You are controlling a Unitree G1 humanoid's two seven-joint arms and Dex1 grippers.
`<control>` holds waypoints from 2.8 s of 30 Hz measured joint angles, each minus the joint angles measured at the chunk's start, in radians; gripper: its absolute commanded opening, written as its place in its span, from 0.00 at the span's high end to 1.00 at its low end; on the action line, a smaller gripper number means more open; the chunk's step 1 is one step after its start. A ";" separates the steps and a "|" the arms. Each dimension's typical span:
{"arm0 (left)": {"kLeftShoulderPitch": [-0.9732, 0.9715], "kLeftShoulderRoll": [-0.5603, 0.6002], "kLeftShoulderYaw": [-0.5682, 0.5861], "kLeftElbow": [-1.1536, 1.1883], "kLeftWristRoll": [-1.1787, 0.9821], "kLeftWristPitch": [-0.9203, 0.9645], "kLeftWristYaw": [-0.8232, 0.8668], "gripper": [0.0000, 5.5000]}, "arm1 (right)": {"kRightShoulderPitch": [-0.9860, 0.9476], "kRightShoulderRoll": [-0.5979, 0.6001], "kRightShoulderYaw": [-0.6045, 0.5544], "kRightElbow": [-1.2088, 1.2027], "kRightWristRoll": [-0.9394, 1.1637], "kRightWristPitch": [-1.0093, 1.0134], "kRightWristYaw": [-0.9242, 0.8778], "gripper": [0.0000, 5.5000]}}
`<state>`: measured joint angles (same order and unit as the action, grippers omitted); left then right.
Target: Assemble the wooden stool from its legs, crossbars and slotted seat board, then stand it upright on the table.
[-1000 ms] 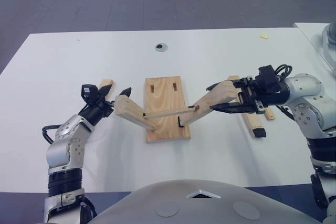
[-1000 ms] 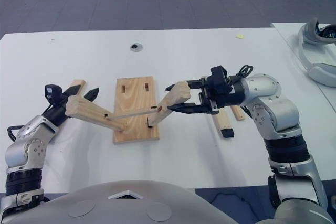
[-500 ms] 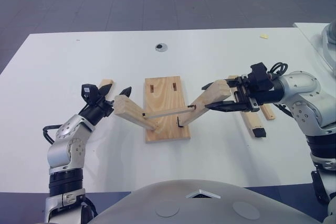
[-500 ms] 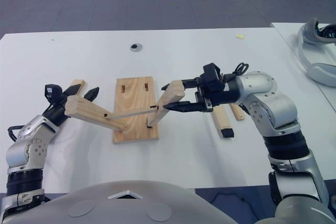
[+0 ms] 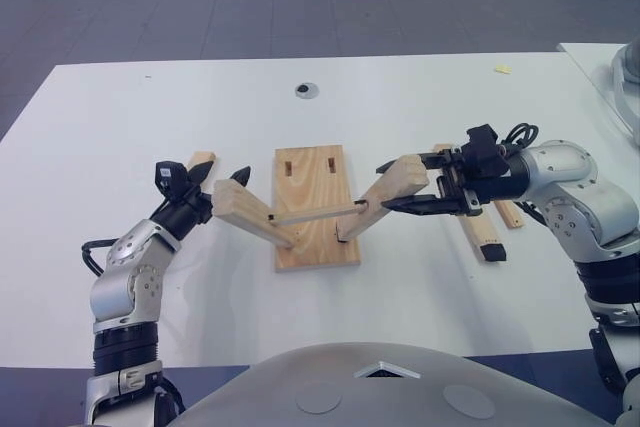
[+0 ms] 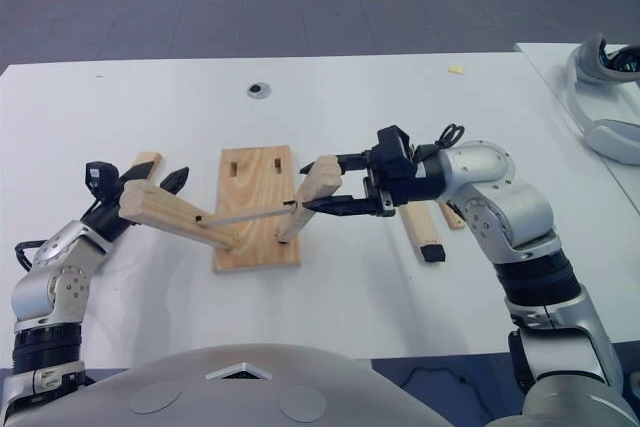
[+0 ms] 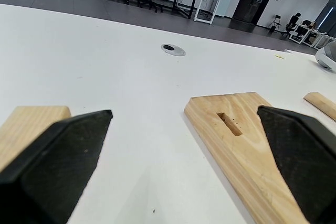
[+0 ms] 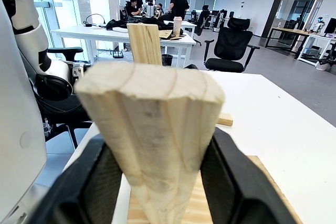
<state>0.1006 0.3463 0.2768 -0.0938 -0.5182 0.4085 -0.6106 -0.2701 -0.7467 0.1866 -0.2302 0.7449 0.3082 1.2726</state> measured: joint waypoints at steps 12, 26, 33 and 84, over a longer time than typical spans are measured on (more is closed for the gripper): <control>0.001 -0.014 -0.003 0.001 0.000 0.000 0.000 0.07 | -0.005 0.012 0.031 -0.047 0.003 0.033 -0.174 0.62; -0.038 -0.024 -0.020 0.049 0.014 -0.027 -0.008 0.07 | 0.097 -0.091 0.171 -0.014 -0.042 0.468 -0.271 0.33; -0.041 -0.016 -0.019 0.053 0.015 -0.031 -0.012 0.07 | 0.055 -0.021 0.121 0.026 -0.131 0.440 -0.325 0.25; 0.184 -0.225 -0.126 -0.376 0.219 -0.126 0.492 0.07 | 0.115 -0.004 -0.201 -0.615 -0.735 -0.172 -0.793 0.25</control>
<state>0.2842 0.1215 0.1512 -0.4700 -0.2995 0.2823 -0.1183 -0.1553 -0.7505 -0.0144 -0.8447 0.0104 0.1357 0.4801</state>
